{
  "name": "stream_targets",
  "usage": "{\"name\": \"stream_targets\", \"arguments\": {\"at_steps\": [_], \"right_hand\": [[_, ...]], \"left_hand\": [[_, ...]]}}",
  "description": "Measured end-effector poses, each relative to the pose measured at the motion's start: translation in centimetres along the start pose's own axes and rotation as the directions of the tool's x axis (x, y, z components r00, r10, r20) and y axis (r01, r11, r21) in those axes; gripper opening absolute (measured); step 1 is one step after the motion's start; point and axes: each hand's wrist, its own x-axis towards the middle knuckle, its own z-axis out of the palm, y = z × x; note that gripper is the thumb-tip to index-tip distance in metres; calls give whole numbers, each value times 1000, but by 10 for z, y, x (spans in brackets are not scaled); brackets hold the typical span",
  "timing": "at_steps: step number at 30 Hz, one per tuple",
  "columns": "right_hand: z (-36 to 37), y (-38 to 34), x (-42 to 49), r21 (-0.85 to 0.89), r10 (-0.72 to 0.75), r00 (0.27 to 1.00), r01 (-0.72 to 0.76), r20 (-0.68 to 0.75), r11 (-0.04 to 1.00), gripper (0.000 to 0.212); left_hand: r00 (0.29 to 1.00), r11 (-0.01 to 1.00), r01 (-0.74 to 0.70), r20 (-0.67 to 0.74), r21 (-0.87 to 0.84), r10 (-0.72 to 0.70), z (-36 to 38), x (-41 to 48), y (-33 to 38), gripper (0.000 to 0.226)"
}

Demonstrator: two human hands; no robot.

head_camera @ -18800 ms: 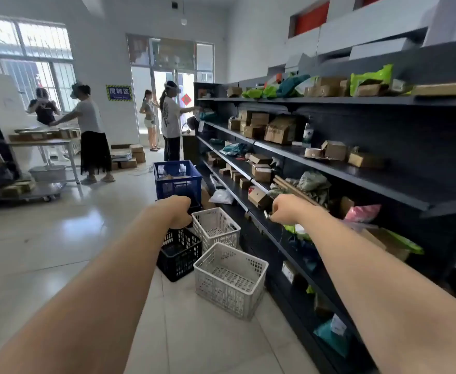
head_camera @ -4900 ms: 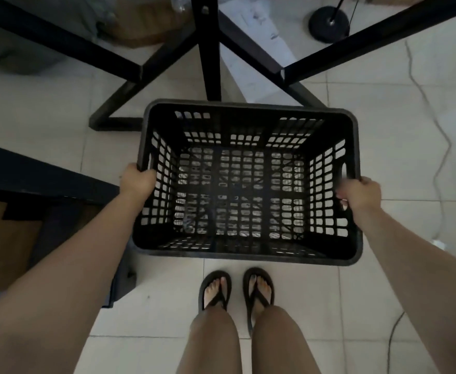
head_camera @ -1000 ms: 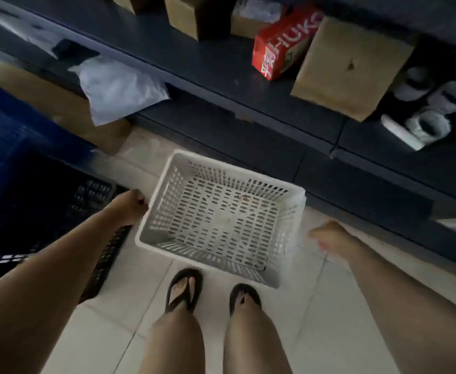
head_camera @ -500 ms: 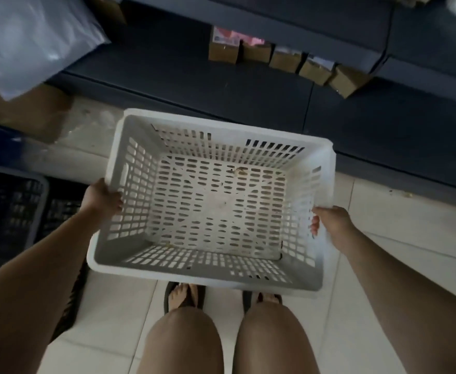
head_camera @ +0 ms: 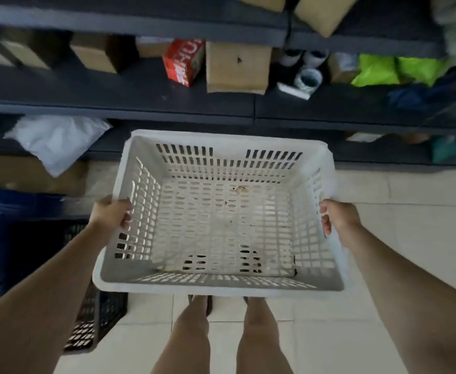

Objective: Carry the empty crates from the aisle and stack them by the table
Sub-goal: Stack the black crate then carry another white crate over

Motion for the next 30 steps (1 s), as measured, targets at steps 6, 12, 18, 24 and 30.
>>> {"name": "stream_targets", "arguments": {"at_steps": [6, 12, 18, 24, 30], "right_hand": [[-120, 34, -50, 200, 12, 987, 20, -159, 980, 17], [-257, 121, -45, 381, 77, 961, 30, -264, 924, 15], [-406, 209, -27, 444, 101, 943, 53, -317, 894, 14], [-541, 276, -2, 525, 167, 908, 67, -385, 848, 20], [-642, 315, 30, 555, 216, 859, 92, -464, 827, 9]], "left_hand": [[984, 987, -124, 143, 107, 108, 46, -73, 63, 7], [906, 908, -375, 282, 187, 316, 160, -189, 112, 14], [815, 772, -565, 341, 290, 468, 290, -318, 125, 8], [720, 682, -676, 446, 279, 532, 412, -423, 139, 21], [621, 624, -746, 583, 234, 524, 536, -500, 158, 26]]}}
